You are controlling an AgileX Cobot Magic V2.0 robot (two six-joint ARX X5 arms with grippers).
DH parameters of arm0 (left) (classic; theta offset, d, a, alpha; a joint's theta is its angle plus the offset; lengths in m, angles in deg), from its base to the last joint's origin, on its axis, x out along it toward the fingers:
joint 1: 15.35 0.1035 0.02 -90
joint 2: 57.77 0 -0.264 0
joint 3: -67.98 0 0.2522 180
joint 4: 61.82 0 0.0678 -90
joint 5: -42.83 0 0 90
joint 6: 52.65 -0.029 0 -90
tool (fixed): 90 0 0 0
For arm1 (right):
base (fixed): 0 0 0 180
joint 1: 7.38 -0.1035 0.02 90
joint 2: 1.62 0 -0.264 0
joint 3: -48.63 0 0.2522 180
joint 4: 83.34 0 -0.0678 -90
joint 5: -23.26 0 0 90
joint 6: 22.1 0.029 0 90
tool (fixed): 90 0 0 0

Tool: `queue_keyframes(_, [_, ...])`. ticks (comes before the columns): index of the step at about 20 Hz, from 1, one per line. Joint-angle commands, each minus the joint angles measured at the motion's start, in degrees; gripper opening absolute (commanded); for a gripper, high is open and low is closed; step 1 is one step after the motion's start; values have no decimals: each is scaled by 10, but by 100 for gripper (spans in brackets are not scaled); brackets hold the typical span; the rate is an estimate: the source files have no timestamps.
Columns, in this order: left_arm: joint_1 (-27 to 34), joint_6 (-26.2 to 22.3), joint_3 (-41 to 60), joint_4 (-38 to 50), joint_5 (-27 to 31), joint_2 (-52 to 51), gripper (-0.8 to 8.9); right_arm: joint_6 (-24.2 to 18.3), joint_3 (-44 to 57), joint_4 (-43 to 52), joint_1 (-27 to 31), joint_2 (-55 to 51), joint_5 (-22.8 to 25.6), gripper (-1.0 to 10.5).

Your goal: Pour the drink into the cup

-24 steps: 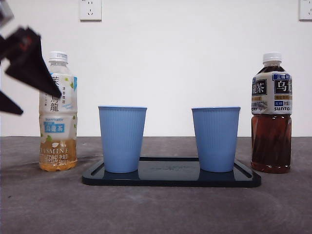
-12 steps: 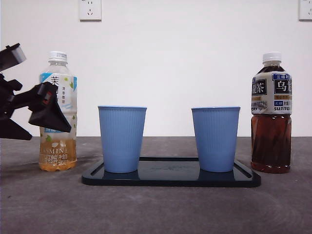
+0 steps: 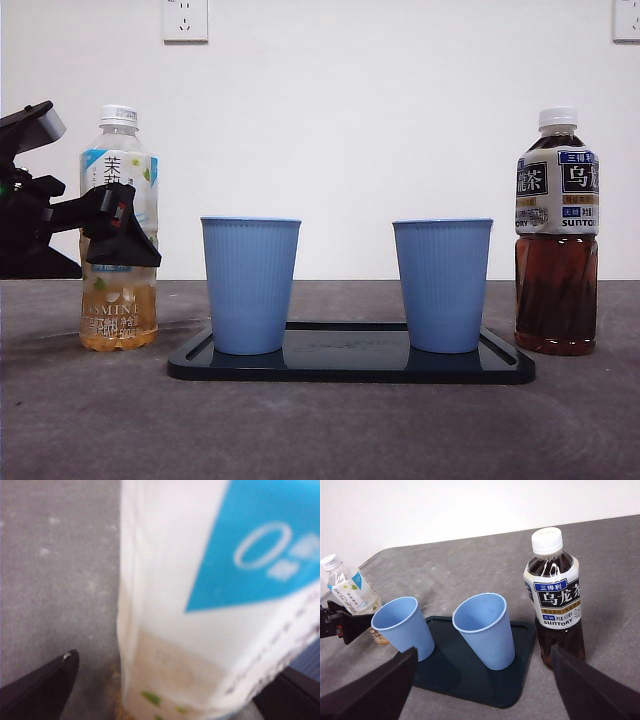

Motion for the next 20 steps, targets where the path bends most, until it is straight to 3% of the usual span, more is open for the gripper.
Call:
queue_keyframes(1, [-2, 4, -1, 21, 1, 17, 552, 0, -7, 4, -3, 0, 1, 424])
queue_keyframes(13, [-2, 12, -1, 40, 1, 23, 310, -11, -7, 1, -3, 0, 4, 423])
queue_keyframes(20, [-2, 11, -2, 24, 1, 10, 301, -15, -7, -11, -3, 0, 4, 423])
